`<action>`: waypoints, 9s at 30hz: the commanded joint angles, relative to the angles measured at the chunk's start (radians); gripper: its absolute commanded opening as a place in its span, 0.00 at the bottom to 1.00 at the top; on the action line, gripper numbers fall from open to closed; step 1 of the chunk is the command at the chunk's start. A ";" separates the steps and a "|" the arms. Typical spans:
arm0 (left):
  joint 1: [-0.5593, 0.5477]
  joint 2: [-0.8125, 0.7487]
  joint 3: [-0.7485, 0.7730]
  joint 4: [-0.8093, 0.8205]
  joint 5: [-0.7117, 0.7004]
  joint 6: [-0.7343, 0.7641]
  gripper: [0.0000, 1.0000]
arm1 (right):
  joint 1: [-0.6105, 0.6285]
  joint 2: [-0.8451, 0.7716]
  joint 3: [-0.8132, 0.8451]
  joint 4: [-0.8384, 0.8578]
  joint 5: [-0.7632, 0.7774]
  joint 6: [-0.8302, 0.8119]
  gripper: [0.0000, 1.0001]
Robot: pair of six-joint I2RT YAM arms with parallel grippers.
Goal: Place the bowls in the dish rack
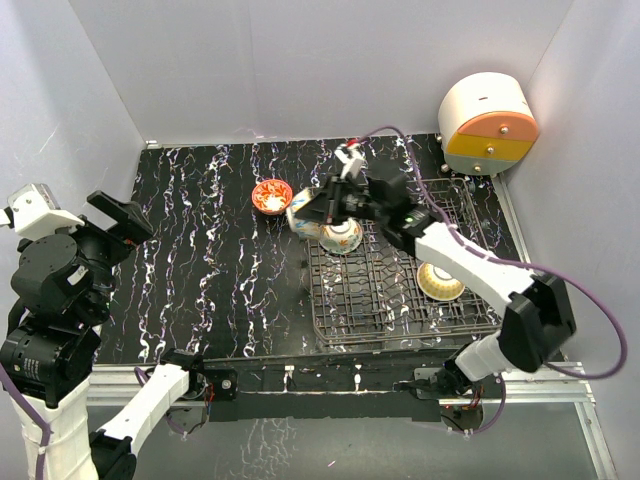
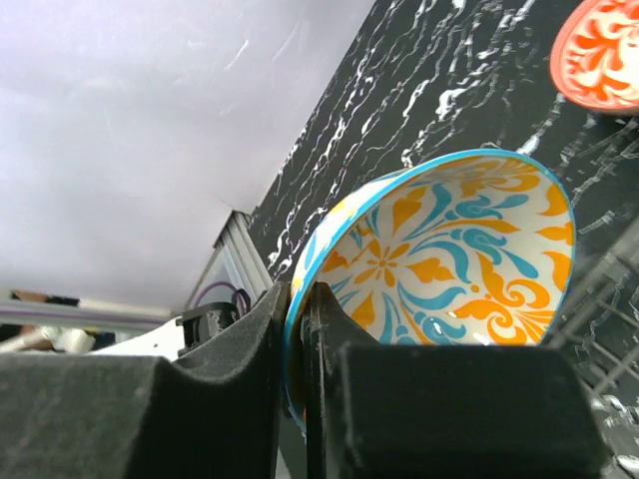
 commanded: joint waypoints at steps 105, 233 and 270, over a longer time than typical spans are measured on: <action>-0.004 0.057 -0.071 0.099 0.102 -0.003 0.97 | -0.309 -0.044 -0.274 -0.423 0.376 0.183 0.99; -0.003 0.057 -0.121 0.089 0.076 -0.020 0.97 | -0.068 0.505 0.401 -0.551 0.798 -0.271 0.33; -0.003 0.046 -0.140 0.100 0.125 -0.033 0.97 | 0.246 0.081 0.057 -0.952 0.836 0.015 0.98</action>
